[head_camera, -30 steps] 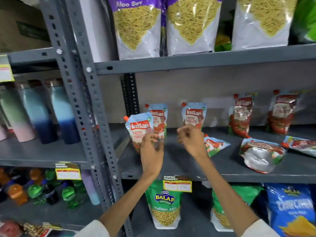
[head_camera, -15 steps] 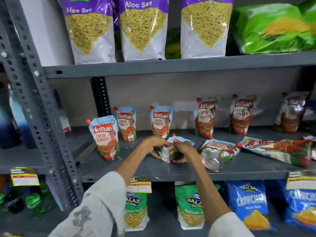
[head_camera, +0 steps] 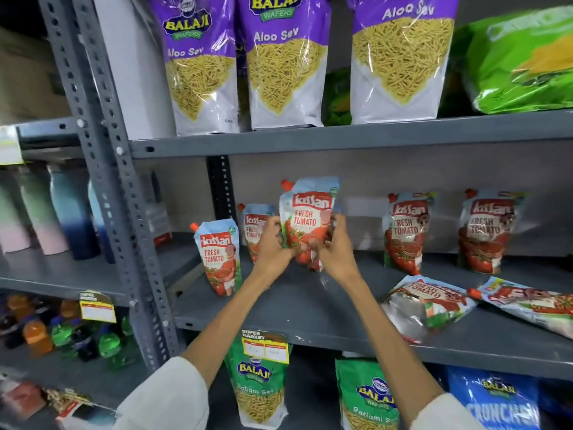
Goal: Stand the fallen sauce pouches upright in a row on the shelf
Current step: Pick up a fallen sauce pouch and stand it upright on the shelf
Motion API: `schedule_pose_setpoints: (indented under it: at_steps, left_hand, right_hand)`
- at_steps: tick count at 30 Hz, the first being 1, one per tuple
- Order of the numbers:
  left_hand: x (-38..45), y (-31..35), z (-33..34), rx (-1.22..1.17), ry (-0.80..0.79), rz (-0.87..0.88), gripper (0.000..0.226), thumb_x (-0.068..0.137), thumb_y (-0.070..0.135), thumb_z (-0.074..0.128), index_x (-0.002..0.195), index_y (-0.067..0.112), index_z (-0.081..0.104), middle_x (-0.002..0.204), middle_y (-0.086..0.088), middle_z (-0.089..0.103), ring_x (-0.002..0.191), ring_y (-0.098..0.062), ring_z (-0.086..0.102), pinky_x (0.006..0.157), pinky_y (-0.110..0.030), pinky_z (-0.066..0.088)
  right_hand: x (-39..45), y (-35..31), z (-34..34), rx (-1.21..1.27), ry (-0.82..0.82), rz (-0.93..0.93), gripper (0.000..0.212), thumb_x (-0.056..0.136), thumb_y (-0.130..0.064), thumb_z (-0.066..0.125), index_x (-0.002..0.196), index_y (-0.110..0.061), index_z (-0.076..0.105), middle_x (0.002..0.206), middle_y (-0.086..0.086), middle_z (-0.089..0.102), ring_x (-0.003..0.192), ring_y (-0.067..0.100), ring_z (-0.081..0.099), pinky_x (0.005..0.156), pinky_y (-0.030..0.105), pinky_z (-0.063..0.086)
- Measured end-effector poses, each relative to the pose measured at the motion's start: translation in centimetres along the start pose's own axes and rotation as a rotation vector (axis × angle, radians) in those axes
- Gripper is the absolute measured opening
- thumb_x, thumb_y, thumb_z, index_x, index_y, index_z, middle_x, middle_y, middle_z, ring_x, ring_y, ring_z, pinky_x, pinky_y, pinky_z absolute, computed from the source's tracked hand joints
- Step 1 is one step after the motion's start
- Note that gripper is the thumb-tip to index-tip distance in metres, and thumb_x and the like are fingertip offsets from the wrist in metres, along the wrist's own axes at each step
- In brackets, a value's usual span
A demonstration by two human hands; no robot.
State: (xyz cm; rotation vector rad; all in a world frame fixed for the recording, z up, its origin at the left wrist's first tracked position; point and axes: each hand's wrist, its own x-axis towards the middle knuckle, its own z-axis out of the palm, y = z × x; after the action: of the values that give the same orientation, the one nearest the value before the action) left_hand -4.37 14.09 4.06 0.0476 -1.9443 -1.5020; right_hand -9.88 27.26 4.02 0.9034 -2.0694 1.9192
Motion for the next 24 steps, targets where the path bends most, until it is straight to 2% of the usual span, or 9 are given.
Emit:
schedule_pose_setpoints:
  at_steps: [2, 5, 7, 10, 14, 17, 20, 23, 24]
  left_hand:
    - [-0.6, -1.9, -1.1, 0.076, 0.01, 0.028, 0.066, 0.067, -0.002, 0.086, 0.117, 0.023, 0.051, 0.117, 0.0, 0.068, 0.111, -0.012, 0.067, 0.088, -0.024, 0.057]
    - [-2.8, -6.6, -2.7, 0.201, -0.039, -0.05, 0.071, 0.07, 0.005, 0.086, 0.13, 0.019, 0.05, 0.123, -0.001, 0.068, 0.116, -0.016, 0.066, 0.095, -0.028, 0.057]
    - [-3.9, -8.9, -3.2, 0.192, -0.081, -0.142, 0.071, 0.073, 0.008, 0.085, 0.131, 0.025, 0.047, 0.122, -0.003, 0.069, 0.115, -0.022, 0.067, 0.095, -0.037, 0.057]
    - [-4.1, -9.2, -3.2, 0.164, -0.081, -0.136, 0.07, 0.077, 0.003, 0.08, 0.136, 0.02, 0.046, 0.123, -0.005, 0.068, 0.113, -0.022, 0.067, 0.093, -0.034, 0.057]
    - [-4.6, -8.9, -2.9, 0.12, -0.091, -0.156, 0.066, 0.079, 0.001, 0.078, 0.13, 0.027, 0.044, 0.128, -0.007, 0.065, 0.118, -0.025, 0.064, 0.096, -0.036, 0.055]
    - [-6.2, -8.4, -1.6, 0.235, 0.123, -0.053, 0.074, 0.076, 0.02, 0.082, 0.135, 0.03, 0.04, 0.128, 0.006, 0.051, 0.123, -0.022, 0.056, 0.103, -0.041, 0.049]
    - [-7.7, -6.1, 0.8, 0.355, 0.355, 0.173, 0.062, 0.075, 0.031, 0.081, 0.126, 0.023, 0.047, 0.118, 0.004, 0.05, 0.109, -0.022, 0.055, 0.092, -0.036, 0.048]
    - [-7.7, -2.8, 4.7, 0.236, 0.171, 0.24, 0.031, 0.081, 0.022, 0.079, 0.104, 0.02, 0.059, 0.095, 0.004, 0.062, 0.08, -0.014, 0.059, 0.073, -0.017, 0.045]
    - [-7.4, -2.0, 6.4, 0.204, 0.065, 0.193, 0.024, 0.083, 0.021, 0.077, 0.1, 0.018, 0.062, 0.089, 0.005, 0.064, 0.074, -0.009, 0.059, 0.069, -0.015, 0.043]
  right_hand:
    - [-0.6, 1.3, 1.4, -0.031, -0.059, 0.009, 0.045, 0.087, 0.005, 0.062, 0.113, -0.026, 0.042, 0.114, 0.002, 0.061, 0.107, 0.016, 0.061, 0.084, 0.022, 0.055]
    - [-2.7, 5.3, 3.1, -0.109, -0.192, 0.073, 0.059, 0.09, -0.005, 0.063, 0.137, -0.02, 0.031, 0.129, 0.006, 0.059, 0.119, 0.021, 0.058, 0.102, 0.048, 0.05]
    - [-3.8, 7.6, 3.8, -0.124, -0.201, 0.105, 0.069, 0.09, -0.012, 0.065, 0.147, -0.016, 0.025, 0.135, 0.007, 0.058, 0.122, 0.021, 0.057, 0.106, 0.048, 0.046]
    - [-3.8, 8.8, 4.2, -0.133, -0.157, 0.134, 0.079, 0.089, -0.021, 0.067, 0.152, -0.017, 0.02, 0.137, 0.007, 0.058, 0.123, 0.022, 0.058, 0.107, 0.047, 0.046]
    - [-4.3, 7.2, 3.9, -0.136, -0.166, 0.201, 0.072, 0.087, -0.019, 0.069, 0.147, -0.017, 0.028, 0.136, 0.006, 0.059, 0.124, 0.021, 0.058, 0.107, 0.044, 0.046]
    - [-4.7, 5.1, 2.4, -0.128, -0.175, 0.226, 0.064, 0.087, -0.012, 0.069, 0.14, -0.017, 0.034, 0.126, 0.001, 0.065, 0.116, 0.018, 0.064, 0.101, 0.04, 0.052]
    - [-4.3, 3.1, -1.6, -0.152, 0.009, 0.157, 0.04, 0.083, -0.008, 0.068, 0.12, -0.014, 0.054, 0.096, 0.002, 0.075, 0.087, 0.018, 0.072, 0.084, 0.042, 0.059]
    - [-4.7, 1.7, -8.0, -0.3, 0.332, 0.135, 0.009, 0.089, -0.015, 0.064, 0.097, -0.012, 0.065, 0.083, 0.004, 0.072, 0.077, 0.023, 0.069, 0.077, 0.037, 0.058]
    - [-5.1, 1.5, -10.6, -0.415, 0.442, 0.148, 0.012, 0.09, -0.019, 0.063, 0.096, -0.008, 0.065, 0.085, 0.006, 0.071, 0.079, 0.025, 0.067, 0.077, 0.034, 0.055]
